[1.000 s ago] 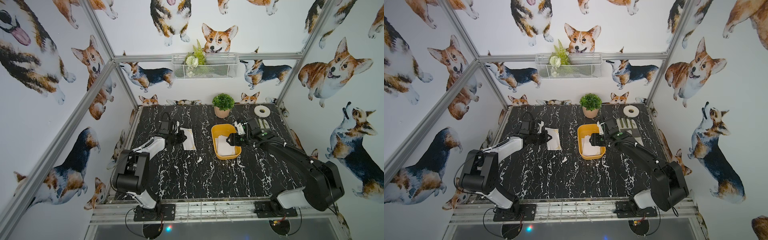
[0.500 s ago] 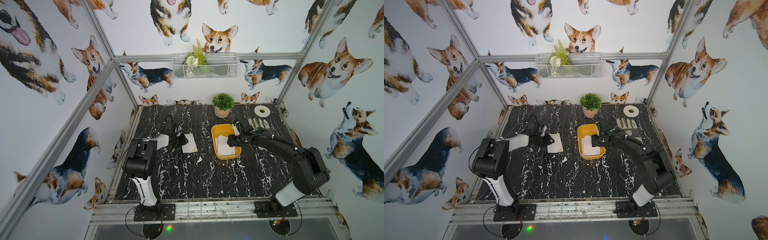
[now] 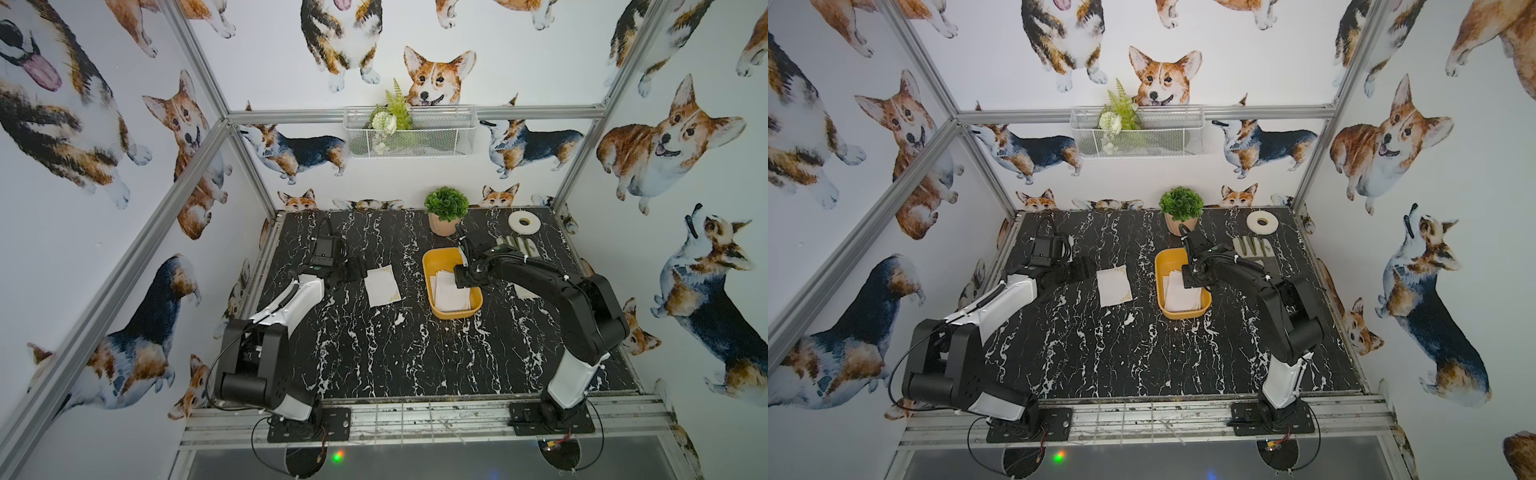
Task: Take out the stationery paper from the storage box
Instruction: Place the stationery paper at the center of the board, then pick up the stationery paper from the storage box.
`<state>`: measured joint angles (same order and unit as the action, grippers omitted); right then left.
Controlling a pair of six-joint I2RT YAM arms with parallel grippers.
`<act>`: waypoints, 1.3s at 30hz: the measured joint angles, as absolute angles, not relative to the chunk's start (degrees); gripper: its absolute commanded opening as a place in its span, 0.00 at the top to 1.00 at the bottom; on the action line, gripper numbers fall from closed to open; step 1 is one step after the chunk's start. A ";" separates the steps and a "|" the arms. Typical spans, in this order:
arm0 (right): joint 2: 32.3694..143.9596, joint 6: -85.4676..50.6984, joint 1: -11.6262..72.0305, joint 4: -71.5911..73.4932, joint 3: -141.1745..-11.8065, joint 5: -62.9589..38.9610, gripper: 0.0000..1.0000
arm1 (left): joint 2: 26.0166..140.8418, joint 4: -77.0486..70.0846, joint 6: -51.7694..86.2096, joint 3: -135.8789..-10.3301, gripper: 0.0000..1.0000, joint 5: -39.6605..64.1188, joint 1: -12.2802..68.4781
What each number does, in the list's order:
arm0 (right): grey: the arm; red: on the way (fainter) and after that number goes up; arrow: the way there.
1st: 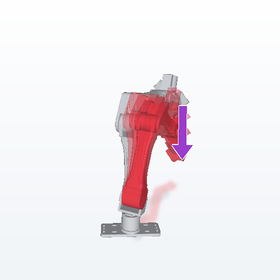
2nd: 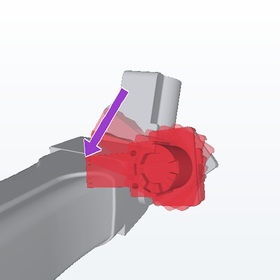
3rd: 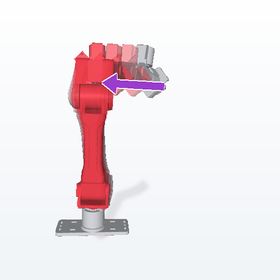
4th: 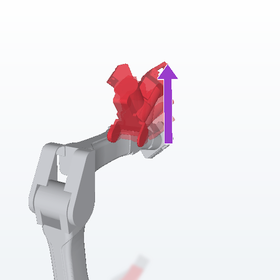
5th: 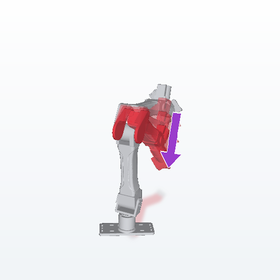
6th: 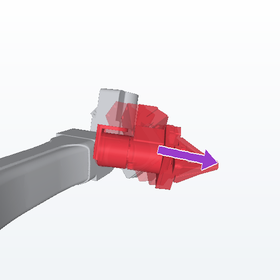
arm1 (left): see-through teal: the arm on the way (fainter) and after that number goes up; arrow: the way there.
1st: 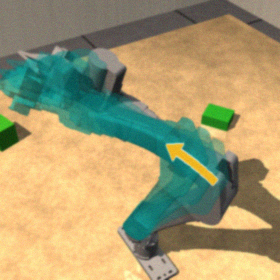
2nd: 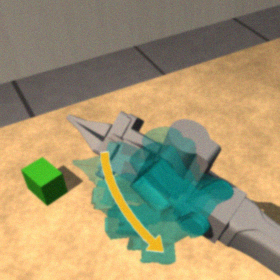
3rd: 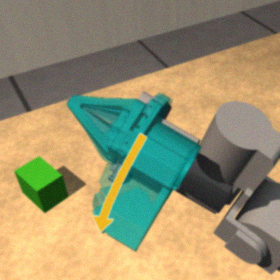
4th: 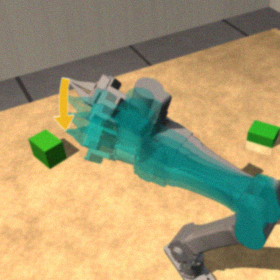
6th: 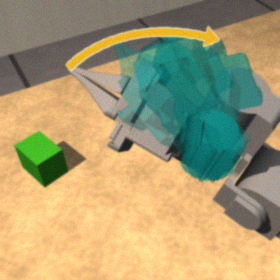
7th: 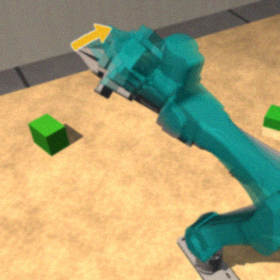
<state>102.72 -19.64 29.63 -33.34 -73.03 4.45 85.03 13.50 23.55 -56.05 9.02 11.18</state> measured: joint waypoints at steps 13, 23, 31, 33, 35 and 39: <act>108.57 -19.49 29.78 -33.87 -74.65 5.15 0.54 | 79.59 16.69 22.68 -54.87 0.21 4.62 11.00; 109.65 -19.42 29.89 -33.87 -74.61 7.09 0.87 | 77.54 18.44 22.17 -54.63 0.21 4.60 11.00; 108.97 -19.66 30.44 -34.76 -74.76 9.23 1.00 | 74.15 20.49 21.08 -54.43 0.22 4.38 11.00; 107.09 -19.62 31.14 -35.38 -75.11 9.87 1.00 | 72.36 20.95 20.93 -54.24 0.21 4.89 11.00; 104.18 -19.51 31.97 -35.40 -75.48 10.09 1.00 | 70.87 20.78 20.93 -53.95 0.20 6.00 11.00; 97.25 -19.46 33.39 -35.27 -75.90 10.04 1.00 | 67.40 18.61 21.06 -51.96 0.17 13.34 10.98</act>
